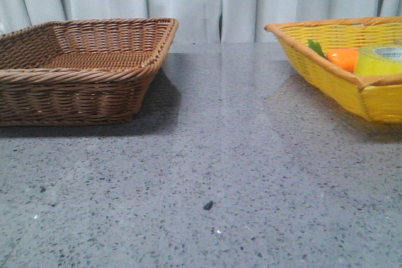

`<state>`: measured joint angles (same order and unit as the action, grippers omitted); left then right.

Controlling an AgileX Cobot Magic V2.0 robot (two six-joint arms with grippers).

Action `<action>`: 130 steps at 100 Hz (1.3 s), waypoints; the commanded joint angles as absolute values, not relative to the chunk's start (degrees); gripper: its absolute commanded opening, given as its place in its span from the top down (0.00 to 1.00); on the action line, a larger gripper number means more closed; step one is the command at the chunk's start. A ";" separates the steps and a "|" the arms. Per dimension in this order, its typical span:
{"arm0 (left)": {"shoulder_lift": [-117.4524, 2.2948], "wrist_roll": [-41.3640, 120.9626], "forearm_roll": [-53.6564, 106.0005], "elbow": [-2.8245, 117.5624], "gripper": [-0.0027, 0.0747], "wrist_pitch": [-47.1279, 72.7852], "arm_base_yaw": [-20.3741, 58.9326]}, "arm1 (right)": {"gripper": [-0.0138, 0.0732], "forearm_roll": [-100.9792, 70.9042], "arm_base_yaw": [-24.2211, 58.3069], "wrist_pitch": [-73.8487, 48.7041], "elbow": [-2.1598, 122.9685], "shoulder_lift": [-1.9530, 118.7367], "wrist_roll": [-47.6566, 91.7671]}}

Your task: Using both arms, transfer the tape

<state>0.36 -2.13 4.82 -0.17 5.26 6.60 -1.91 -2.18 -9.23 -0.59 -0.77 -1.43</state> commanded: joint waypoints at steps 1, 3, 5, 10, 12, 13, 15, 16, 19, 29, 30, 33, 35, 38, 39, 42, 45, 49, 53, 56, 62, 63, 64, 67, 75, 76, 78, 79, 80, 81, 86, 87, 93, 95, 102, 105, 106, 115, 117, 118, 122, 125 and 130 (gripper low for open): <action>2.01 -2.07 5.37 -0.77 0.99 0.69 6.34 | 0.93 -1.93 -2.60 -4.11 -1.79 -1.76 -1.06; 2.01 -2.07 5.37 -0.77 0.99 0.69 6.34 | 0.93 -1.93 -2.60 -4.11 -1.79 -1.76 -1.06; 2.01 -2.07 5.37 -0.77 0.99 0.69 6.34 | 0.93 -1.93 -2.60 -4.11 -1.79 -1.76 -1.06; 2.01 -2.07 5.37 -0.77 0.99 0.69 6.34 | 0.93 -1.93 -2.60 -4.11 -1.79 -1.76 -1.06; 2.01 -2.07 5.37 -0.77 0.99 0.69 6.34 | 0.93 -1.93 -2.60 -4.11 -1.79 -1.76 -1.06; 2.01 -2.07 5.52 -0.77 0.99 0.69 6.34 | 0.93 -1.93 -2.60 -4.11 -1.79 -1.76 -1.06; 2.01 -2.07 5.88 -0.77 0.99 0.69 6.34 | 0.93 -1.93 -2.60 -4.11 -1.79 -1.76 -1.06; 2.01 -2.07 6.08 -0.77 0.99 0.69 6.34 | 0.93 -1.93 -2.60 -4.11 -1.79 -1.76 -1.06; 2.01 -2.07 6.90 -0.77 0.99 0.69 6.34 | 0.93 -1.93 -2.60 -4.11 -1.79 -1.76 -1.06; 2.01 -2.07 7.79 -0.77 0.99 0.69 6.34 | 0.93 -1.93 -2.60 -1.08 -1.79 -1.76 -1.06; 2.01 -2.07 7.79 -0.77 0.99 0.69 6.34 | 0.93 -1.93 -2.60 -0.75 -1.79 -1.76 -1.06; 2.01 -2.07 7.79 -0.77 0.99 0.69 6.34 | 0.93 -1.93 -2.60 0.50 -1.79 -1.76 -1.06; 2.01 -2.07 7.83 -0.77 0.99 0.55 6.34 | 0.93 -1.93 -2.60 1.41 -1.79 -1.76 -1.06; 2.01 -2.07 8.07 -0.77 0.99 0.00 6.34 | 0.93 -1.93 -2.60 2.66 -1.79 -1.76 -1.06; 2.01 -2.07 8.43 -0.77 0.99 0.00 6.34 | 0.93 -1.93 -2.60 2.87 -1.79 -1.76 -1.06; 2.01 -2.07 9.16 -0.77 0.99 -0.92 6.34 | 0.93 -1.93 -2.60 3.76 -1.79 -1.76 -1.06; 2.01 -2.07 9.83 -0.77 0.99 -1.72 6.34 | 0.93 -1.93 -2.60 4.68 -1.79 -1.76 -1.06; 2.01 -2.07 10.15 -0.77 0.99 -2.66 6.34 | 0.93 -1.93 -2.60 5.33 -1.79 -1.76 -1.06; 2.01 -2.07 10.15 -0.77 0.99 -3.20 6.34 | 0.93 -1.93 -2.60 5.71 -1.79 -1.76 -1.06; 2.01 -2.07 10.15 -0.77 0.99 -3.30 6.34 | 0.93 -1.93 -2.60 5.83 -1.79 -1.76 -1.06; 2.01 -2.07 10.15 -0.77 0.99 -3.05 6.34 | 0.93 -1.93 -2.60 5.44 -1.79 -1.76 -1.06; 2.01 -2.07 10.15 -0.77 0.99 -2.92 6.34 | 0.93 -1.93 -2.60 5.30 -1.79 -1.76 -1.06; 2.01 -2.07 10.15 -0.77 0.99 -2.92 6.34 | 0.93 -1.93 -2.60 5.03 -1.79 -1.76 -1.06; 2.01 -2.07 10.15 -0.77 0.99 -2.79 6.34 | 0.93 -1.93 -2.60 4.51 -1.79 -1.76 -1.06; 2.01 -2.07 10.15 -0.77 0.99 -2.52 6.34 | 0.93 -1.93 -2.60 4.05 -1.79 -1.76 -1.06; 2.01 -2.07 10.15 -0.77 0.99 -2.53 6.34 | 0.93 -1.93 -2.60 4.05 -1.79 -1.76 -1.06; 2.01 -2.07 10.15 -0.77 0.99 -2.33 6.34 | 0.93 -1.93 -2.60 4.05 -1.79 -1.76 -1.06; 2.01 -2.07 10.15 -0.77 0.99 -2.32 6.34 | 0.93 -1.93 -2.60 4.05 -1.79 -1.76 -1.06; 2.01 -2.07 10.15 -0.77 0.99 -2.12 6.34 | 0.93 -1.93 -2.60 4.05 -1.79 -1.76 -1.06; 2.01 -2.07 10.15 -0.77 0.99 -2.11 6.34 | 0.93 -1.93 -2.60 4.05 -1.79 -1.76 -1.06; 2.01 -2.07 10.15 -0.77 0.99 -1.54 6.34 | 0.93 -1.93 -2.60 4.05 -1.79 -1.76 -1.06; 2.01 -2.07 10.15 -0.77 0.99 -1.52 6.34 | 0.93 -2.04 -2.60 4.05 -1.79 -1.76 -1.06; 2.01 -2.07 10.15 -0.77 0.99 -1.52 6.34 | 0.93 -2.37 -2.60 4.05 -1.79 -1.76 -1.06; 2.01 -2.07 10.15 -0.77 0.99 -1.52 6.34 | 0.93 -2.52 -2.60 4.05 -1.79 -1.76 -1.06; 2.01 -2.07 10.26 -0.67 0.99 -1.52 6.34 | 0.93 -2.81 -2.60 4.05 -1.79 -1.76 -1.06; 2.01 -2.07 10.48 -0.67 0.99 -1.82 6.34 | 0.93 -2.81 -2.60 4.05 -1.79 -1.76 -1.06; 2.01 -2.07 10.49 -0.67 0.99 -1.82 6.34 | 0.93 -2.81 -2.60 4.05 -1.79 -1.76 -1.06; 2.01 -2.07 11.32 -0.17 0.99 -1.71 6.34 | 0.93 -3.05 -2.60 3.95 -1.79 -1.76 -1.06; 1.88 -2.07 11.32 -0.13 0.99 -1.71 6.34 | 0.92 -3.05 -2.60 3.64 -1.79 -1.76 -1.06; 1.88 -2.07 11.32 -0.13 0.99 -1.71 6.34 | 0.92 -3.21 -2.60 3.46 -1.79 -1.76 -1.06; 1.62 -2.07 11.32 0.00 0.99 -1.82 6.34 | 0.91 -4.08 -2.60 2.80 -1.79 -1.76 -1.06; 1.29 -2.07 11.32 0.05 0.99 -1.82 6.34 | 0.91 -4.69 -2.60 2.28 -1.79 -1.62 -1.06; 0.83 -2.07 11.32 0.15 0.99 -2.09 6.34 | 0.91 -5.29 -2.60 2.02 -1.68 -1.20 -1.06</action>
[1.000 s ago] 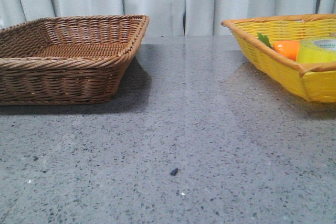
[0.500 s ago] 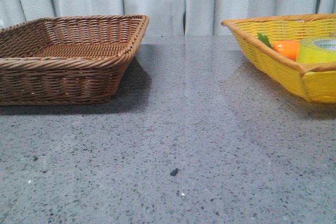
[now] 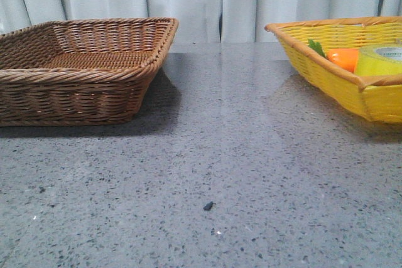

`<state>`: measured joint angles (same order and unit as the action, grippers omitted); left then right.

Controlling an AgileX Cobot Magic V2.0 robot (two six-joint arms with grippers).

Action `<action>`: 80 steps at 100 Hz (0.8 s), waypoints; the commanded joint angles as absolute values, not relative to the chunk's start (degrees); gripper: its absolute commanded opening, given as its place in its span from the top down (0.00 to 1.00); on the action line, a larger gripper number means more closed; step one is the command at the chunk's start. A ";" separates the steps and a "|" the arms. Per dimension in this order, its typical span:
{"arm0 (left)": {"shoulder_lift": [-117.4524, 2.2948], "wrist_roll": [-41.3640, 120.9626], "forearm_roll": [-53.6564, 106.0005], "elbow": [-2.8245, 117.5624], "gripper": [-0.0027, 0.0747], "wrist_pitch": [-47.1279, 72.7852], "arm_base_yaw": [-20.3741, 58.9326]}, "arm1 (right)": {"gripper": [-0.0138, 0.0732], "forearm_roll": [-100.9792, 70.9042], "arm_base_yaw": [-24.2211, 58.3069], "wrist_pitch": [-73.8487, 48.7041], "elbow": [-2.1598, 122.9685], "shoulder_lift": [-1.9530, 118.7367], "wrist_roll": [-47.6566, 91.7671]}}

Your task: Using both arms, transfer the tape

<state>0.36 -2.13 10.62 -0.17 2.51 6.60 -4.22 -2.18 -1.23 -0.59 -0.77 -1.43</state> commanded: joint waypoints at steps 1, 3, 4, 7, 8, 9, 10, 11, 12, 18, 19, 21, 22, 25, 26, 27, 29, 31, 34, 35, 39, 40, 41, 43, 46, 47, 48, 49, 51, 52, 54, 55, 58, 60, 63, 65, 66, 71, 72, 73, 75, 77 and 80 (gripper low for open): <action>0.69 -2.07 11.32 0.19 0.99 -1.97 6.34 | 0.91 -5.29 -2.60 2.02 -1.68 -1.04 -1.06; 0.49 -2.07 11.32 0.43 0.99 -1.97 6.34 | 0.91 -5.29 -2.60 2.02 -1.59 -0.74 -1.06; 0.23 -2.07 11.32 0.56 0.99 -1.85 6.34 | 0.91 -5.29 -2.60 2.02 -1.59 -0.64 -1.06; -0.20 -2.07 11.32 0.90 0.99 -1.84 6.34 | 0.91 -5.29 -2.60 2.02 -1.30 -0.09 -1.06; -0.30 -2.07 11.32 0.93 0.99 -1.84 6.34 | 0.91 -5.29 -2.60 2.02 -1.30 0.04 -1.06; -0.55 -2.07 11.32 1.11 0.99 -1.84 6.34 | 0.91 -5.29 -2.60 1.87 -1.10 0.32 -1.06; -0.67 -2.07 11.32 1.26 0.99 -1.84 6.34 | 0.91 -5.29 -2.60 1.72 -1.02 0.46 -1.06; -0.89 -2.07 11.32 1.49 0.99 -1.84 6.34 | 0.91 -5.29 -2.60 1.71 -0.99 0.61 -1.06; -1.01 -2.07 11.32 1.65 0.99 -1.84 6.34 | 0.91 -5.29 -2.60 1.71 -0.79 0.95 -1.06; -2.25 -2.07 11.32 3.13 0.99 -1.72 6.34 | 0.91 -5.29 -2.60 0.92 0.25 2.28 -1.06; -2.39 -2.07 11.32 3.30 0.99 -1.72 6.34 | 0.91 -5.29 -2.60 0.79 0.56 2.64 -1.06; -2.87 -2.07 11.06 3.84 0.99 -1.72 6.34 | 0.91 -5.29 -2.60 0.47 1.11 3.20 -1.06; -3.02 -2.07 10.96 4.01 0.99 -1.72 6.34 | 0.91 -5.29 -2.60 0.35 1.28 3.40 -1.06; -3.86 -2.07 10.38 4.82 0.99 -1.72 6.34 | 0.91 -5.43 -2.60 0.00 2.00 4.19 -1.06; -4.05 -2.07 9.98 4.98 0.99 -1.72 6.34 | 0.91 -5.56 -2.60 0.00 2.36 4.62 -1.06; -4.23 -2.07 9.76 5.26 0.99 -1.72 6.34 | 0.91 -5.74 -2.60 0.00 2.54 4.83 -1.06; -4.75 -2.07 9.10 5.55 0.99 -1.72 6.34 | 0.91 -6.08 -2.60 0.00 3.14 5.48 -1.06; -5.29 -2.07 8.52 5.94 0.99 -1.72 6.34 | 0.91 -6.19 -2.60 -0.40 3.77 6.14 -1.06; -5.94 -2.07 7.85 6.53 0.99 -1.72 6.34 | 0.91 -6.48 -2.60 -1.01 4.66 7.03 -1.06; -6.29 -2.07 7.62 6.65 0.99 -1.72 6.34 | 0.91 -6.65 -2.60 -1.31 5.12 7.48 -1.06; -7.26 -2.07 7.47 7.29 0.99 -1.72 6.34 | 0.91 -7.86 -2.60 -2.25 6.26 8.61 -1.06; -7.43 -2.07 7.47 7.40 0.99 -1.72 6.34 | 0.91 -8.14 -2.60 -2.39 6.74 9.09 -1.06; -7.59 -2.07 7.47 7.63 0.99 -1.72 6.34 | 0.91 -8.76 -2.60 -2.52 6.99 9.32 -1.06; -8.04 -2.07 7.47 7.97 0.99 -1.72 6.34 | 0.91 -9.63 -2.60 -2.82 7.69 10.06 -1.06; -8.63 -2.07 7.47 8.45 0.99 -1.72 6.34 | 0.91 -10.13 -2.60 -3.56 8.67 11.08 -1.06; -8.91 -2.07 7.47 8.58 0.99 -1.72 6.34 | 0.91 -10.13 -2.60 -3.76 9.23 11.60 -1.06; -9.04 -2.07 7.47 8.83 0.99 -1.62 6.34 | 0.91 -10.13 -2.60 -4.01 9.50 11.87 -1.06; -9.33 -2.07 7.47 8.95 0.99 -1.62 6.34 | 0.91 -10.13 -2.60 -4.53 10.08 12.43 -1.06; -9.77 -2.07 7.47 9.31 0.99 -1.62 6.34 | 0.91 -10.13 -2.60 -5.51 11.00 13.25 -1.06; -9.91 -2.07 7.47 9.45 0.99 -1.62 6.34 | 0.91 -10.13 -2.60 -5.83 11.31 13.55 -1.06; -10.31 -2.07 7.47 9.88 0.99 -1.62 6.34 | 0.91 -10.13 -2.60 -6.88 12.23 14.44 -1.06; -10.45 -2.07 7.47 10.15 0.99 -1.62 6.34 | 0.91 -10.13 -2.60 -7.28 12.55 14.75 -1.06; -11.12 -2.07 7.47 10.72 0.99 -1.62 6.34 | 0.91 -10.13 -2.60 -9.98 14.35 16.24 -1.06; -11.37 -2.07 7.47 11.12 0.99 -1.49 6.34 | 0.91 -10.13 -2.60 -11.82 15.13 16.89 -1.06; -11.96 -2.07 7.47 11.66 0.99 -1.49 6.34 | 0.91 -10.13 -2.60 -13.88 17.05 18.64 -1.06; -12.29 -2.07 7.47 12.06 0.99 -1.49 6.34 | 0.91 -10.13 -2.60 -15.09 18.16 19.79 -1.06; -12.42 -2.07 7.47 12.18 0.99 -1.49 6.34 | 0.91 -10.13 -2.60 -15.47 18.53 20.19 -1.06; -13.22 -2.07 7.47 13.21 0.99 -1.49 6.34 | 0.91 -10.13 -2.60 -17.91 21.10 23.06 -0.95; -13.44 -2.07 7.47 13.32 0.99 -1.49 6.34 | 0.91 -10.13 -2.60 -18.60 21.88 23.89 -0.67; -13.55 -2.07 7.47 13.45 0.99 -1.49 6.34 | 0.90 -10.13 -2.60 -18.93 22.27 24.31 -0.35; -13.86 -2.07 7.47 13.81 0.99 -1.49 6.34 | 0.90 -10.13 -2.49 -19.89 23.46 25.55 0.93; -14.19 -2.07 7.47 14.10 0.99 -1.49 6.34 | 0.88 -10.13 -2.34 -20.84 24.67 26.74 2.35; -14.62 -2.07 7.47 14.48 0.99 -1.49 6.34 | 0.84 -10.13 -2.11 -21.96 26.32 28.34 3.63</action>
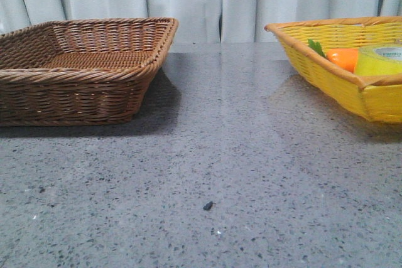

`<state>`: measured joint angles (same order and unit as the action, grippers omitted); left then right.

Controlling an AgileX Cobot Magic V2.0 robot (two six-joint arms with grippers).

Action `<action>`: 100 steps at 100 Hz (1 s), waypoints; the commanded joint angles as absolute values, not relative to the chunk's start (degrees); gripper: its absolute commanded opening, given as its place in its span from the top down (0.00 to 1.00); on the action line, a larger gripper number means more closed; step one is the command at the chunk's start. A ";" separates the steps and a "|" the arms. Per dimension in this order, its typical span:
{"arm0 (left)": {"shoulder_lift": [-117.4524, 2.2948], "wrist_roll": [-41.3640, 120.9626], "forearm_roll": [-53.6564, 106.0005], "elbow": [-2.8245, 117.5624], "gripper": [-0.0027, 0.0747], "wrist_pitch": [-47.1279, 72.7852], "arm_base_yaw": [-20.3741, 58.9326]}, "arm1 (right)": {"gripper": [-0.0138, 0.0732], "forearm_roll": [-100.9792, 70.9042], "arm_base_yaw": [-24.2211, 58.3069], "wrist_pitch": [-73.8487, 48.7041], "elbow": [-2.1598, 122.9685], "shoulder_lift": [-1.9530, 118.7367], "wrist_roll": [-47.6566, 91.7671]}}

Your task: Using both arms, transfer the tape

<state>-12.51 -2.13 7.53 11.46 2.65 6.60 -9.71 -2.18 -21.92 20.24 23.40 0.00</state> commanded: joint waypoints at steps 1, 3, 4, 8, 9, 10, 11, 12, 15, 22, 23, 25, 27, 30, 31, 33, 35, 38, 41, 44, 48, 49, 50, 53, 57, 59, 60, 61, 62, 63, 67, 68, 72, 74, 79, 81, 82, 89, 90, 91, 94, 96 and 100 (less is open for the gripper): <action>-14.73 -2.07 7.47 14.68 0.99 -1.49 6.34 | 0.83 -10.13 -1.99 -22.45 26.73 28.73 4.08; -15.01 -2.07 7.47 14.82 0.99 -1.49 6.34 | 0.80 -10.13 -1.86 -22.84 27.95 29.93 4.64; -15.23 -2.07 7.47 14.95 0.99 -1.49 6.34 | 0.79 -10.13 -1.67 -23.14 28.76 30.72 4.81; -15.63 -2.07 7.47 15.18 0.99 -1.77 6.34 | 0.72 -10.13 -1.32 -24.04 30.74 32.57 5.59; -15.82 -2.07 7.47 15.20 0.99 -1.77 6.34 | 0.71 -10.13 -1.06 -24.17 31.54 33.33 5.59; -15.80 -2.07 7.47 15.20 0.99 -1.77 6.34 | 0.68 -10.13 -0.94 -24.30 31.93 33.71 5.59; -15.95 -2.07 7.47 15.30 0.99 -1.77 6.34 | 0.67 -10.13 -0.76 -24.56 32.71 34.47 5.59; -15.95 -2.07 7.47 15.28 0.99 -1.77 6.34 | 0.64 -10.13 -0.72 -24.69 33.10 34.85 5.59; -16.21 -2.07 7.47 15.32 0.99 -1.77 6.34 | 0.59 -10.13 -0.10 -25.47 34.70 36.36 5.59; -16.19 -2.07 7.47 15.42 0.99 -1.77 6.34 | 0.49 -10.13 1.10 -26.90 38.57 40.21 5.59; -16.19 -2.07 7.47 15.42 0.99 -1.77 6.34 | 0.49 -10.13 1.23 -27.02 39.31 41.02 5.59; -16.19 -2.07 7.47 15.42 0.99 -1.77 6.34 | 0.47 -10.13 1.60 -27.39 40.40 42.24 5.59; -16.19 -2.07 7.47 15.42 0.99 -1.77 6.34 | 0.46 -10.03 1.96 -27.64 41.46 43.46 5.59; -16.19 -2.07 7.47 15.42 0.99 -1.77 6.34 | 0.46 -9.85 2.34 -28.19 42.83 45.11 5.59; -16.19 -2.07 7.47 15.42 0.99 -1.77 6.34 | 0.46 -9.85 2.36 -28.31 43.18 45.52 5.59; -16.19 -2.07 7.47 15.42 0.99 -1.77 6.34 | 0.46 -9.72 2.64 -28.82 44.22 46.74 5.59; -16.19 -2.07 7.47 15.42 0.99 -1.77 6.34 | 0.46 -9.72 2.79 -29.48 45.25 48.01 5.59; -16.19 -2.07 7.47 15.42 0.99 -1.77 6.34 | 0.46 -9.72 3.02 -30.54 46.60 49.91 5.59; -16.19 -2.07 7.47 15.42 0.99 -1.77 6.34 | 0.46 -9.72 3.12 -32.18 48.40 52.29 5.59; -16.19 -2.07 7.47 15.42 0.99 -1.77 6.34 | 0.46 -9.72 3.18 -33.86 49.86 54.18 5.59; -16.19 -2.07 7.47 15.42 0.99 -1.77 6.34 | 0.46 -9.72 3.47 -36.34 51.98 56.69 5.59; -16.19 -2.07 7.47 15.42 0.99 -1.77 6.34 | 0.46 -9.72 3.43 -36.74 52.33 57.66 5.59; -16.19 -2.07 7.47 15.42 0.99 -1.77 6.34 | 0.46 -9.72 3.63 -37.50 52.68 58.13 5.59; -16.19 -2.07 7.47 15.42 0.99 -1.77 6.34 | 0.46 -9.72 3.82 -38.87 54.33 60.49 5.59; -16.19 -2.07 7.47 15.42 0.99 -1.77 6.34 | 0.46 -9.72 4.23 -40.56 55.85 62.75 5.59; -16.19 -2.07 7.47 15.42 0.99 -1.77 6.34 | 0.46 -9.72 4.41 -41.12 56.72 64.01 5.59; -16.19 -2.07 7.47 15.42 0.99 -1.77 6.34 | 0.46 -9.72 4.61 -41.64 57.27 64.86 5.59; -16.19 -2.07 7.47 15.42 0.99 -1.77 6.34 | 0.46 -9.72 4.72 -41.90 57.52 65.28 5.59; -16.19 -2.07 7.47 15.42 0.99 -1.77 6.34 | 0.46 -9.72 4.92 -42.39 58.05 65.70 5.59; -16.19 -2.07 7.47 15.42 0.99 -1.77 6.34 | 0.46 -9.72 5.03 -42.62 58.32 66.51 5.59; -16.19 -2.07 7.47 15.42 0.99 -1.77 6.34 | 0.46 -9.72 5.76 -44.21 59.92 68.88 5.59; -16.19 -2.07 7.47 15.42 0.99 -1.77 6.34 | 0.46 -9.72 5.88 -44.42 60.18 69.27 5.59; -16.19 -2.07 7.47 15.42 0.99 -1.77 6.34 | 0.46 -9.72 6.61 -45.70 61.61 71.52 5.59; -16.19 -2.07 7.47 15.42 0.99 -1.77 6.34 | 0.46 -9.72 6.95 -46.16 62.25 72.58 5.59; -16.19 -2.07 7.57 15.42 0.99 -1.77 6.34 | 0.46 -9.72 7.55 -46.78 63.62 74.89 5.59; -16.19 -2.07 7.57 15.42 0.99 -1.77 6.34 | 0.46 -9.72 7.86 -47.08 64.15 75.82 5.59; -16.19 -2.07 7.70 15.42 0.99 -1.77 6.34 | 0.46 -9.72 7.83 -47.18 64.30 76.12 5.59; -16.19 -2.07 7.83 15.42 0.99 -1.77 6.34 | 0.46 -9.72 8.14 -47.65 65.59 78.78 5.59; -16.19 -2.07 7.83 15.42 0.99 -1.77 6.34 | 0.46 -9.72 8.14 -47.81 65.79 78.99 5.59; -16.19 -2.07 7.83 15.42 0.99 -1.77 6.34 | 0.46 -9.72 8.14 -47.81 65.81 79.43 5.59; -16.19 -2.07 7.83 15.42 0.99 -1.77 6.34 | 0.46 -9.63 8.14 -48.04 66.15 80.26 5.59; -16.19 -2.07 7.83 15.42 0.99 -1.77 6.34 | 0.46 -9.50 8.14 -48.15 66.38 80.81 5.59; -16.19 -2.07 7.83 15.42 0.99 -1.77 6.34 | 0.46 -9.24 8.14 -48.15 66.47 81.68 5.59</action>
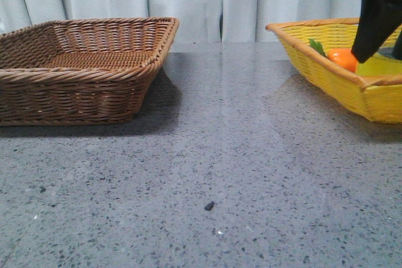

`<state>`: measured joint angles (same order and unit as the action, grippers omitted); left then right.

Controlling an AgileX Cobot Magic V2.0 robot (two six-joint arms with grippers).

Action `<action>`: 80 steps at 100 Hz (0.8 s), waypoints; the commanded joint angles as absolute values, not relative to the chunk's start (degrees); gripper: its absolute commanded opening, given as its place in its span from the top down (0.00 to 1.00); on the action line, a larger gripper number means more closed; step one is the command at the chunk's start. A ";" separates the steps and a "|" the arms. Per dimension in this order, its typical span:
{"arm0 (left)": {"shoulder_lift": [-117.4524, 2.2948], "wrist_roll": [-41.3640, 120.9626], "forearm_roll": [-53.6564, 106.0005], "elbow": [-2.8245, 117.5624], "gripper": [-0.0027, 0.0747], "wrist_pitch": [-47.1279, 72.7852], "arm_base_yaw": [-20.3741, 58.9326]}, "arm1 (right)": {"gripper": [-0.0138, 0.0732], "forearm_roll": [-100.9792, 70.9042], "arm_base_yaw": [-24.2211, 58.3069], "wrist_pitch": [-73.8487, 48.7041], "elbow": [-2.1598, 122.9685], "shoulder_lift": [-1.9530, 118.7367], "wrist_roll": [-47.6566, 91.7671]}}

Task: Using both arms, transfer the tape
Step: 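Lower the right gripper into the yellow basket onto the tape roll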

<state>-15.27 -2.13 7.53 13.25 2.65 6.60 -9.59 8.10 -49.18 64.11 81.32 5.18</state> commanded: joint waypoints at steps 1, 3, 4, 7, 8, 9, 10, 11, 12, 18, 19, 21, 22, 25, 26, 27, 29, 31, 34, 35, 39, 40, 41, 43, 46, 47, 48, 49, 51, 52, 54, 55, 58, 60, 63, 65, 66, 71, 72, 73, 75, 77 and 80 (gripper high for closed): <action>-16.19 -2.07 7.83 15.42 0.99 -1.77 6.34 | 0.46 -9.23 8.14 -48.15 66.47 81.81 5.59; -16.19 -2.07 7.83 15.42 0.99 -1.77 6.34 | 0.46 -8.98 8.14 -48.04 66.47 82.16 5.59; -16.19 -2.07 7.93 15.42 0.99 -1.77 6.34 | 0.46 -9.00 8.14 -47.89 66.47 82.18 5.59; -16.19 -2.07 7.91 15.42 0.99 -1.77 6.34 | 0.46 -8.87 8.14 -47.63 66.47 82.86 5.59; -16.19 -2.07 7.91 15.42 0.99 -1.77 6.34 | 0.46 -8.87 8.14 -47.63 66.47 82.87 5.59; -16.19 -2.07 7.91 15.42 0.99 -1.77 6.34 | 0.46 -8.87 8.14 -47.63 66.47 83.12 5.59; -16.19 -2.07 7.91 15.42 0.99 -1.77 6.34 | 0.46 -8.87 8.14 -47.63 66.47 83.21 5.59; -16.19 -2.07 7.91 15.42 0.99 -1.77 6.34 | 0.46 -8.87 8.14 -47.57 66.47 83.23 5.59; -16.19 -2.07 8.08 15.42 0.99 -1.61 6.34 | 0.46 -8.87 8.14 -47.57 66.47 83.42 5.59; -16.19 -2.07 8.70 15.42 0.99 -1.54 6.34 | 0.46 -8.87 8.14 -47.10 66.47 84.15 5.59; -16.19 -2.07 8.82 15.42 0.99 -1.54 6.34 | 0.46 -8.87 8.14 -47.10 66.47 84.27 5.59; -16.19 -2.07 8.82 15.42 0.99 -1.54 6.34 | 0.46 -8.87 8.14 -46.97 66.47 84.57 5.59; -16.19 -2.07 8.82 15.42 0.99 -1.54 6.34 | 0.46 -8.87 8.14 -46.97 66.47 84.72 5.59; -16.19 -2.07 8.82 15.42 0.99 -1.54 6.34 | 0.46 -8.87 8.14 -46.87 66.47 84.85 5.59; -16.19 -2.07 8.82 15.42 0.99 -1.54 6.34 | 0.46 -8.87 8.14 -46.87 66.47 85.00 5.59; -16.19 -2.07 8.82 15.42 0.99 -1.54 6.34 | 0.46 -8.87 8.14 -46.87 66.47 84.99 5.59; -16.19 -2.07 8.82 15.42 0.99 -1.54 6.34 | 0.46 -8.87 8.14 -46.87 66.47 85.12 5.59; -16.19 -2.07 8.82 15.42 0.99 -1.54 6.34 | 0.47 -8.87 8.14 -46.86 66.47 85.28 5.59; -16.19 -2.07 8.82 15.42 0.99 -1.54 6.34 | 0.48 -8.87 8.14 -46.86 66.47 85.41 5.59; -16.19 -2.07 8.82 15.42 0.99 -1.54 6.34 | 0.49 -8.87 8.14 -46.86 66.47 85.41 5.59; -16.19 -2.07 8.82 15.42 0.99 -1.54 6.34 | 0.52 -8.87 8.14 -46.86 66.47 85.53 5.59; -16.19 -2.07 8.82 15.42 0.99 -1.54 6.34 | 0.54 -8.87 8.14 -46.86 66.47 85.53 5.59; -16.19 -2.07 8.82 15.42 0.99 -1.54 6.34 | 0.55 -8.87 8.14 -46.86 66.47 85.53 5.59; -16.19 -2.07 8.82 15.42 0.99 -1.54 6.34 | 0.58 -8.87 8.14 -46.86 66.47 85.53 5.59; -16.19 -2.07 8.82 15.42 0.99 -1.54 6.34 | 0.62 -8.87 8.14 -46.86 66.47 85.53 5.59; -16.19 -2.07 8.82 15.42 0.99 -1.54 6.34 | 0.64 -8.87 8.14 -46.86 66.47 85.53 5.59; -16.19 -2.07 8.82 15.42 0.99 -1.54 6.34 | 0.65 -8.87 8.14 -46.86 66.47 85.53 5.59; -16.19 -2.07 8.82 15.42 0.99 -1.54 6.34 | 0.67 -8.87 8.14 -46.86 66.47 85.53 5.59; -16.19 -2.07 8.82 15.42 0.99 -1.54 6.34 | 0.68 -8.87 8.14 -46.97 66.47 85.53 5.59; -16.19 -2.07 8.82 15.42 0.99 -1.54 6.34 | 0.70 -8.87 8.14 -46.97 66.47 85.53 5.59; -16.19 -2.07 8.82 15.42 0.99 -1.65 6.34 | 0.72 -8.87 8.14 -46.97 66.47 85.53 5.59; -16.19 -2.07 8.82 15.42 0.99 -1.65 6.34 | 0.73 -8.87 8.14 -46.97 66.47 85.53 5.59; -16.19 -2.07 8.82 15.42 0.99 -1.77 6.34 | 0.76 -8.87 8.14 -47.21 66.47 85.53 5.59; -16.19 -2.07 8.82 15.42 0.99 -1.88 6.34 | 0.77 -8.87 8.14 -47.34 66.47 85.53 5.59; -16.19 -2.07 8.82 15.42 0.99 -1.89 6.34 | 0.79 -8.87 8.14 -47.33 66.47 85.53 5.59; -16.19 -2.07 8.82 15.42 0.99 -2.01 6.34 | 0.80 -8.87 8.14 -47.33 66.47 85.53 5.59; -16.19 -2.07 8.82 15.42 0.99 -2.04 6.34 | 0.80 -8.87 8.14 -47.33 66.47 85.53 5.59; -16.19 -2.07 8.82 15.42 0.99 -2.24 6.34 | 0.81 -8.87 8.14 -47.33 66.47 85.53 5.59; -16.19 -2.07 8.82 15.42 0.99 -2.37 6.34 | 0.81 -8.87 8.14 -47.33 66.47 85.53 5.59; -16.19 -2.07 8.82 15.42 0.99 -2.38 6.34 | 0.81 -8.87 8.14 -47.33 66.47 85.53 5.59; -16.19 -2.07 8.82 15.42 0.99 -2.46 6.34 | 0.81 -8.87 8.14 -47.33 66.47 85.53 5.59; -16.19 -2.07 8.82 15.42 0.99 -2.65 6.34 | 0.81 -8.87 8.14 -47.21 66.47 85.53 5.59; -16.19 -2.07 8.82 15.42 0.99 -2.88 6.34 | 0.81 -8.87 8.14 -47.08 66.47 85.53 5.59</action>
